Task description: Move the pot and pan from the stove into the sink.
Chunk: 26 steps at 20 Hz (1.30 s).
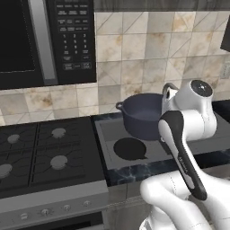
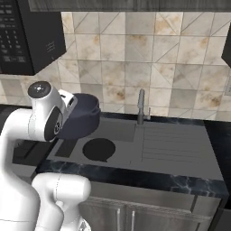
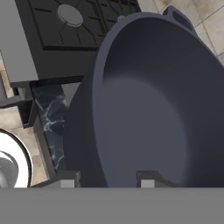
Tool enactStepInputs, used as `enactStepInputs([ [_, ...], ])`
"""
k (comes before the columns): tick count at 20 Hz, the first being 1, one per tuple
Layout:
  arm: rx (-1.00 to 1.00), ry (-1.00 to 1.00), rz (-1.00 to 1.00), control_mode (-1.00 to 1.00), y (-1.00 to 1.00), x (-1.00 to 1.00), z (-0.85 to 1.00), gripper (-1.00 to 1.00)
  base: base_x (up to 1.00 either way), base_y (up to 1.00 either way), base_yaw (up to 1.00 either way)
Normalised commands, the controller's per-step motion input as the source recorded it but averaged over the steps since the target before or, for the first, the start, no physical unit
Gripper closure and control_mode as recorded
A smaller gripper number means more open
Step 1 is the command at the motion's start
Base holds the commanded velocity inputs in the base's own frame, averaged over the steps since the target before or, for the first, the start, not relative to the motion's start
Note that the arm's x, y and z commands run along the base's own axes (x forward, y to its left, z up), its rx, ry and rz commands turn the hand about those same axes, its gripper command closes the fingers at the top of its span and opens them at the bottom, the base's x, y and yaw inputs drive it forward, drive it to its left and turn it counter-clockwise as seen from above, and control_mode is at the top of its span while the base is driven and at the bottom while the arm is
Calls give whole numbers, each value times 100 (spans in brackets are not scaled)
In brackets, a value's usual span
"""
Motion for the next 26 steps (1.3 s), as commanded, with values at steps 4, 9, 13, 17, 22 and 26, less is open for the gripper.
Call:
enactStepInputs([
  [4, 0, 0, 0, -100, 0, 0, -13, 100, 0, 0, 0],
  [9, 0, 0, 1, -100, 0, 0, -40, 100, 0, 0, 0],
  [13, 0, 0, 1, -100, 0, 4, -39, 100, 0, 0, 0],
  [17, 0, 0, 0, -100, -4, 12, -36, 100, 0, 0, 0],
  [22, 0, -3, 0, -100, -7, 24, -32, 100, 0, 0, 0],
  [26, 0, -5, 0, -100, -8, 37, -31, 100, 0, 0, 0],
])
